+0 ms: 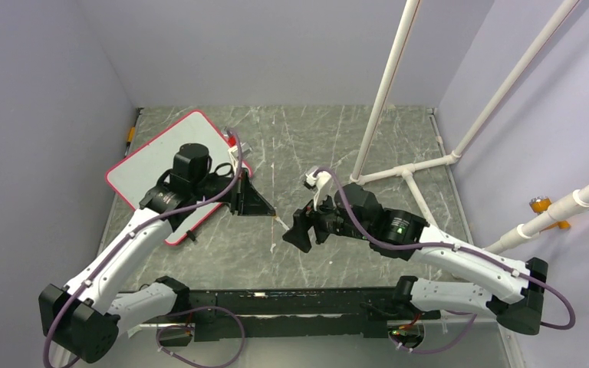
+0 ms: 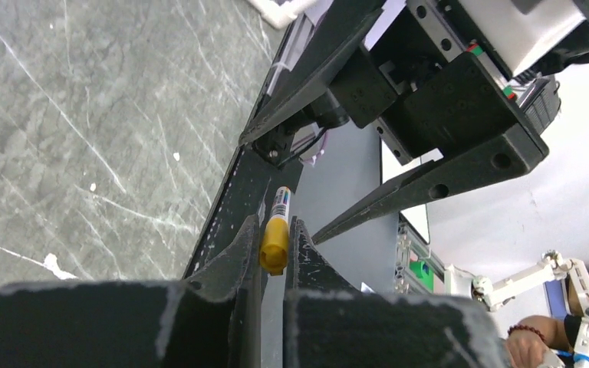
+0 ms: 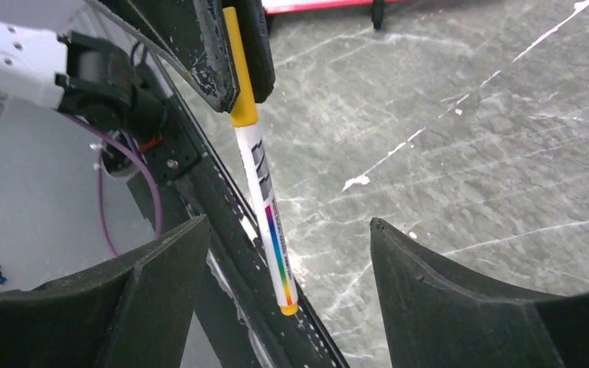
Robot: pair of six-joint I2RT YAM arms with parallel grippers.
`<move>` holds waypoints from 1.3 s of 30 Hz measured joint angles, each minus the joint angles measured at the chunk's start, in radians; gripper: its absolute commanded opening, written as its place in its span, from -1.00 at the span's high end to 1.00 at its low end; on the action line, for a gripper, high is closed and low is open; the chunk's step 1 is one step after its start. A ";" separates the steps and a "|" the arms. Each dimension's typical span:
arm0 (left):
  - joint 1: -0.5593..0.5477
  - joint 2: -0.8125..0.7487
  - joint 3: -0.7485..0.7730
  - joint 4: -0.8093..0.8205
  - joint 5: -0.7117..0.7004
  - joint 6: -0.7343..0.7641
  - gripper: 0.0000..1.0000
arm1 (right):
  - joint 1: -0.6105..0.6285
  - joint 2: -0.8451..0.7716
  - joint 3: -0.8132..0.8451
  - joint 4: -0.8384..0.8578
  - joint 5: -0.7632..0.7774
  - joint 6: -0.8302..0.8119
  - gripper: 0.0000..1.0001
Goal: Write a sentence on the whiteboard
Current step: Pass from the right arm to the left, then pass from the left arm to the right
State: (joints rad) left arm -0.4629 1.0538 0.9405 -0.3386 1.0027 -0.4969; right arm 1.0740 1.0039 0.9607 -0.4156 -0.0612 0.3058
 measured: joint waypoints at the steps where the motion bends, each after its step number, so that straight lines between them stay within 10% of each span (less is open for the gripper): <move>1: 0.000 -0.008 0.000 0.014 -0.005 -0.013 1.00 | 0.000 -0.010 -0.008 0.016 0.008 0.016 -0.59; 7: 0.000 -0.055 0.000 0.100 -0.035 -0.088 1.00 | 0.000 -0.043 -0.041 0.118 0.085 0.145 -0.94; 21: 0.001 -0.200 -0.004 0.304 -0.156 -0.292 1.00 | -0.236 -0.135 -0.176 0.559 -0.214 0.523 -0.89; 39: 0.004 -0.233 -0.055 0.608 -0.237 -0.521 1.00 | -0.249 -0.056 -0.134 0.871 -0.433 0.657 -0.54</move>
State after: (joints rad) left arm -0.4587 0.8211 0.8856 0.2695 0.7658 -1.0176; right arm 0.8253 0.9474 0.8268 0.4557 -0.4942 0.9630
